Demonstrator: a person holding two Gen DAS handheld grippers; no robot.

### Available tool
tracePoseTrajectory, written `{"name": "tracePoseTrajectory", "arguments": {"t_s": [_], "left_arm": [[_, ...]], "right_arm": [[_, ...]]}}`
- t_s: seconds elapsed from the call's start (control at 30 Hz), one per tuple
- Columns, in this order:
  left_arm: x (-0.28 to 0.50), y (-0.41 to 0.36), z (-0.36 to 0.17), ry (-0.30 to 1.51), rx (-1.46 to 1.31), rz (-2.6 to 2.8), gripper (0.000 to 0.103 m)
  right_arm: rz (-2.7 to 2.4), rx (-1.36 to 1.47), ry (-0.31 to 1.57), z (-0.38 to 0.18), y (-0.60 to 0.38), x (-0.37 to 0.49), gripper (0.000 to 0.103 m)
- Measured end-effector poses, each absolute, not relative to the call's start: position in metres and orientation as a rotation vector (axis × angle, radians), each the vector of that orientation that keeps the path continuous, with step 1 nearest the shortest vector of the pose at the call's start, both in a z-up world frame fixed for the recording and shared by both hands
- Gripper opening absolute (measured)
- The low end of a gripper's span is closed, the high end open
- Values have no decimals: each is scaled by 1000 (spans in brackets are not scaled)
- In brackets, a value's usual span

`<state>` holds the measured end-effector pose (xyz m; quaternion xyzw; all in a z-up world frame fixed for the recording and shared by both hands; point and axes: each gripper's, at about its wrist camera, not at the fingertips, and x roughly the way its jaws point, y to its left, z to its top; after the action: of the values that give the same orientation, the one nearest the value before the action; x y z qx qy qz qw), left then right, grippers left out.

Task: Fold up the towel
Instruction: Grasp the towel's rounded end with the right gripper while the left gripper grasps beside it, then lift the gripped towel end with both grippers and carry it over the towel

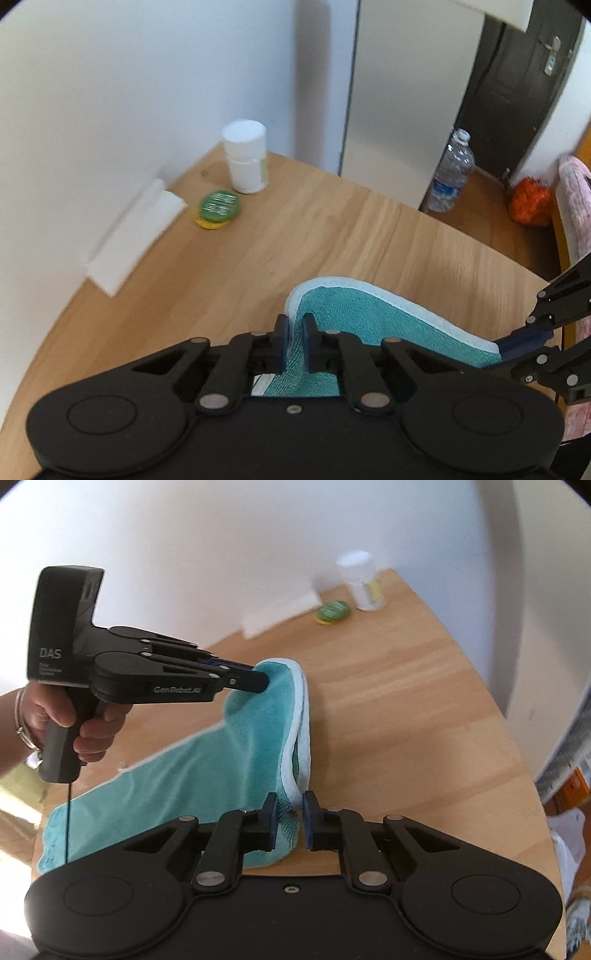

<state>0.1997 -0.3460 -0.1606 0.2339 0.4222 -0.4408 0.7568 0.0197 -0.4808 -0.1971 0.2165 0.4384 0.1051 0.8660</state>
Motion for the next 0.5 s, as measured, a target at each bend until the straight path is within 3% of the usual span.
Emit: {"name": "tracePoseTrajectory", "arguments": {"t_s": [0.5], "left_arm": [[180,-184,-110,843,281,-709,7]], "right_arm": [[526,273,860,-136,-346,34,15]]}}
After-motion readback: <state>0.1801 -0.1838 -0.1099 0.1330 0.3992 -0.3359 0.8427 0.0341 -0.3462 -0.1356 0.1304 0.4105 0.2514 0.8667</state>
